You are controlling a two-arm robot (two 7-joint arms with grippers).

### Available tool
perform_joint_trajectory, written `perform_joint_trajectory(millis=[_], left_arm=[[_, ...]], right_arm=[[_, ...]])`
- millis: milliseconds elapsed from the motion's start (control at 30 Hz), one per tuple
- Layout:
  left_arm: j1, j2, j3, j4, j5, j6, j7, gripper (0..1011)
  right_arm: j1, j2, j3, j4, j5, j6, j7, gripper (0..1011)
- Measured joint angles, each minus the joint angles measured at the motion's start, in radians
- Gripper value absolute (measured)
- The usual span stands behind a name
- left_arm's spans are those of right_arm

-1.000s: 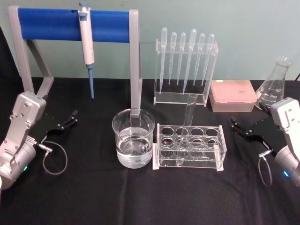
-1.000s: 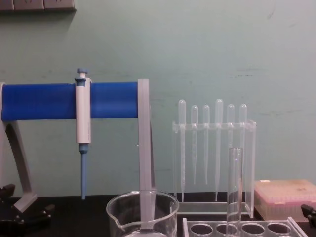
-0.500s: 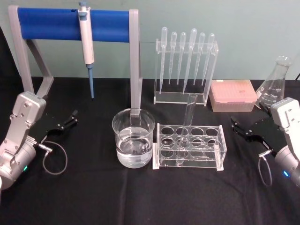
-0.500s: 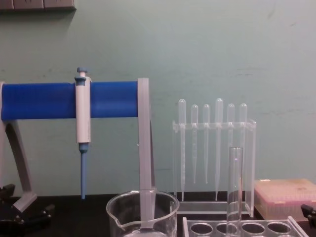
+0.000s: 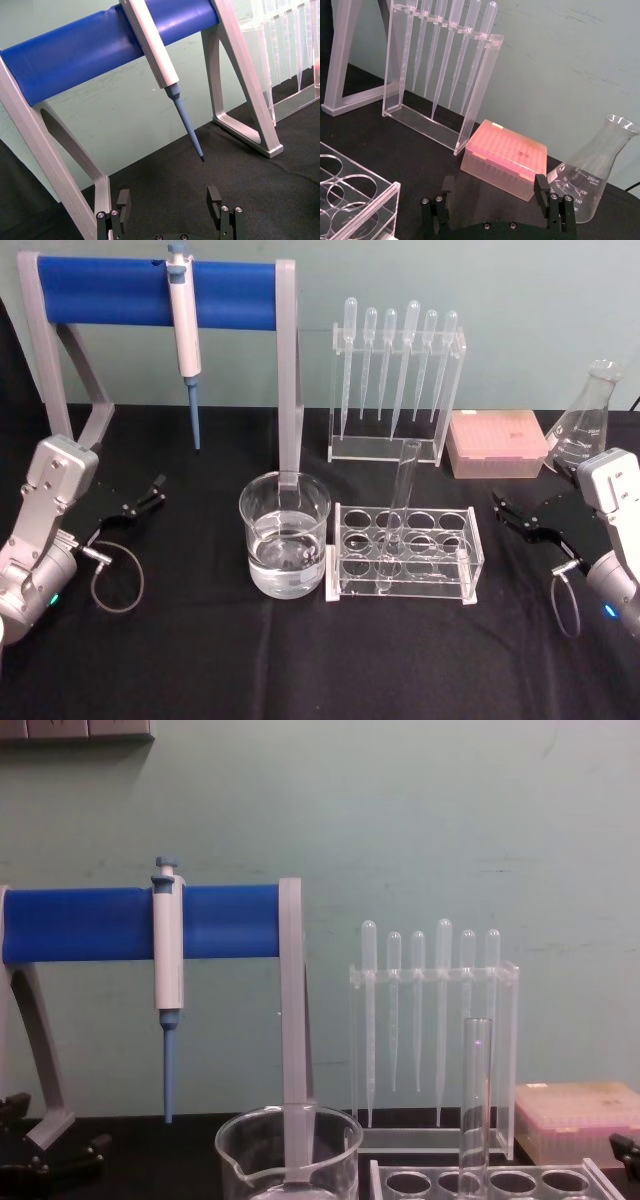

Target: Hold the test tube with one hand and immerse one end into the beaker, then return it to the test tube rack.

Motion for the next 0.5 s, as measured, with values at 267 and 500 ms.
perform_joint_trajectory(millis=[267, 500], left_arm=[[0.000, 0.000, 0.000, 0.000, 0.000, 0.000, 0.000, 1000], [0.000, 0.000, 0.000, 0.000, 0.000, 0.000, 0.000, 1000]], right_arm=[[-0.021, 0.005, 0.035, -0.041, 0.020, -0.017, 0.021, 1003], [-0.065, 0.035, 0.098, -0.142, 0.086, 0.001, 0.066, 1003]])
